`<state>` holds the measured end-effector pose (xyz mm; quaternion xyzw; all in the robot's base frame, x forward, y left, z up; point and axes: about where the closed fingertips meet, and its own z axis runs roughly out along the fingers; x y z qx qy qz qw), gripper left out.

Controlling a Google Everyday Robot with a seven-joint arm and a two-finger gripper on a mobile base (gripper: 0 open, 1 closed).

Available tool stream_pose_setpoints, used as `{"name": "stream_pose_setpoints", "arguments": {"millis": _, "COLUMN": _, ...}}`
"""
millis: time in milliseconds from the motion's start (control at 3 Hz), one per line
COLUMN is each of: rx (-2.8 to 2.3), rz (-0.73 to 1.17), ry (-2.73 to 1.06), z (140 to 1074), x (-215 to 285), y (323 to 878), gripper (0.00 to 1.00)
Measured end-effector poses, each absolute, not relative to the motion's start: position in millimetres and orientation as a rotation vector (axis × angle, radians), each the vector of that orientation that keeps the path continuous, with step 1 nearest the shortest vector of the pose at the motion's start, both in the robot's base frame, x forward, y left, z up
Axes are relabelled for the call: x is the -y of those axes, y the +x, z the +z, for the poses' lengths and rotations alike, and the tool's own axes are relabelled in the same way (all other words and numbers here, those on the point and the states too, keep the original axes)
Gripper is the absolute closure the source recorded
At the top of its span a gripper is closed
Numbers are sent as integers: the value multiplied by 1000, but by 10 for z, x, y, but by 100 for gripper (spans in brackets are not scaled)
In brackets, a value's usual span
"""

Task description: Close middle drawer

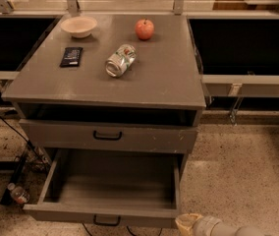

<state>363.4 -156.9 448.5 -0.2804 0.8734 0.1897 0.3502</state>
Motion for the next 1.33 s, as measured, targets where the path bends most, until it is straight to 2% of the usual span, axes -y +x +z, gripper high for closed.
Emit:
{"name": "stream_pose_setpoints", "arguments": {"millis": 667, "rx": -2280, "rz": 500, "ry": -757, "z": 4469, "x": 1606, "y": 3586, "gripper": 100}}
{"name": "stream_pose_setpoints", "arguments": {"millis": 1333, "rx": -2365, "rz": 522, "ry": -826, "z": 4281, "x": 1844, "y": 3234, "gripper": 100}}
